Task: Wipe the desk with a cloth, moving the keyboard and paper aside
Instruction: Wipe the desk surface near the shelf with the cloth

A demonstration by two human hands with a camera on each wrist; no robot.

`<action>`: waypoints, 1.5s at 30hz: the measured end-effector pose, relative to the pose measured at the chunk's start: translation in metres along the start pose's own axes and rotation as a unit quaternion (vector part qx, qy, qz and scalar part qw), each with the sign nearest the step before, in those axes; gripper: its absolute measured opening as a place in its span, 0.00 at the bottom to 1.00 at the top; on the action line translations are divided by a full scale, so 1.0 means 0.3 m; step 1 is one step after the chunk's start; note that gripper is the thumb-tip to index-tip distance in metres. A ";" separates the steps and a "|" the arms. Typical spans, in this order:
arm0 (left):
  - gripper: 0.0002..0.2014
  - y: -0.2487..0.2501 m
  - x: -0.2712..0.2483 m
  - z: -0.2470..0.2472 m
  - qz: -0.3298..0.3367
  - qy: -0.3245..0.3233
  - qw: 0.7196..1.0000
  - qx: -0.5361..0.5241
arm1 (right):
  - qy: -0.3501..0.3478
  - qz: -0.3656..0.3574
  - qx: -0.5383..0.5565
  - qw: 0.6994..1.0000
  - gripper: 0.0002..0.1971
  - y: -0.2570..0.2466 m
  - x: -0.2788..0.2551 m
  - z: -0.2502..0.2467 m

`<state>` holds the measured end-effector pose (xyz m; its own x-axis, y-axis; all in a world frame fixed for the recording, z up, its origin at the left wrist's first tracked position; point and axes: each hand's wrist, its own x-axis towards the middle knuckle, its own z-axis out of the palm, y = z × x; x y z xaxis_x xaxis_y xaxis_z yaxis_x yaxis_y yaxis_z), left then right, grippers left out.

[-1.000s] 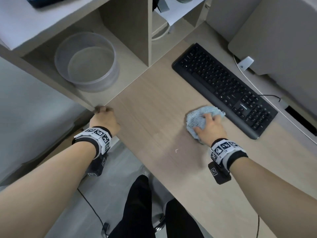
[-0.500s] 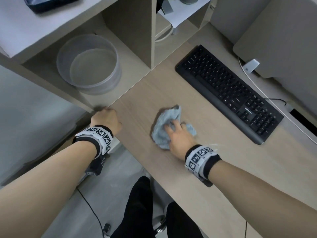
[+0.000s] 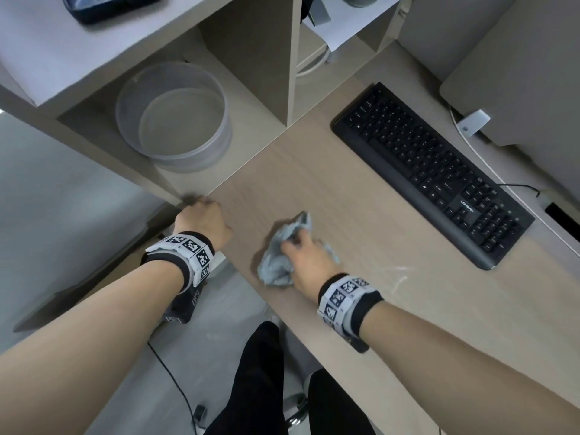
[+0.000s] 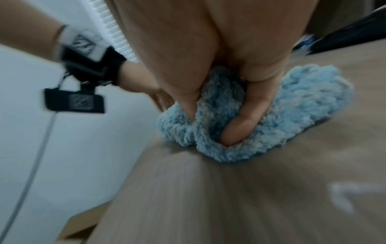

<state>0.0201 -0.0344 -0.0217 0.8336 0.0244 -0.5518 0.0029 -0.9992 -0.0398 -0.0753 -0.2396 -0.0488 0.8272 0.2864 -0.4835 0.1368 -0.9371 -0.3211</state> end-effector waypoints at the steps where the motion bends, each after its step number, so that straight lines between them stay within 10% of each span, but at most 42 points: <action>1: 0.17 -0.003 0.000 -0.002 0.001 0.001 1.000 -0.003 | -0.009 -0.014 0.005 1.000 0.26 0.012 -0.013 0.022; 9: 0.22 -0.038 -0.015 0.013 0.007 0.007 1.000 -0.024 | 0.097 0.195 0.119 0.969 0.23 0.217 0.046 -0.104; 17: 0.22 -0.042 -0.017 0.007 0.016 0.015 0.999 -0.037 | 0.004 0.068 0.057 0.996 0.29 0.057 0.007 0.007; 24: 0.25 -0.072 -0.031 0.033 0.011 0.021 0.997 -0.072 | 0.101 0.223 0.113 0.963 0.28 0.165 0.033 -0.089; 29: 0.28 -0.095 -0.022 0.044 0.012 0.026 0.995 -0.099 | 0.053 0.083 0.058 0.993 0.31 0.077 -0.045 -0.038; 37: 0.29 -0.129 -0.023 0.052 0.040 0.052 0.991 -0.121 | 0.103 0.245 0.035 0.963 0.23 0.355 0.025 -0.168; 45: 0.31 -0.152 -0.039 0.085 0.057 0.076 0.985 -0.144 | 0.058 0.303 0.010 0.951 0.35 0.203 0.318 -0.309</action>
<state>-0.0039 0.0118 -0.0345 0.9110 -0.0707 -0.4062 0.0437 -0.9631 0.2656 0.0624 -0.2877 -0.0390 0.8054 -0.3309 -0.4918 -0.3943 -0.9186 -0.0276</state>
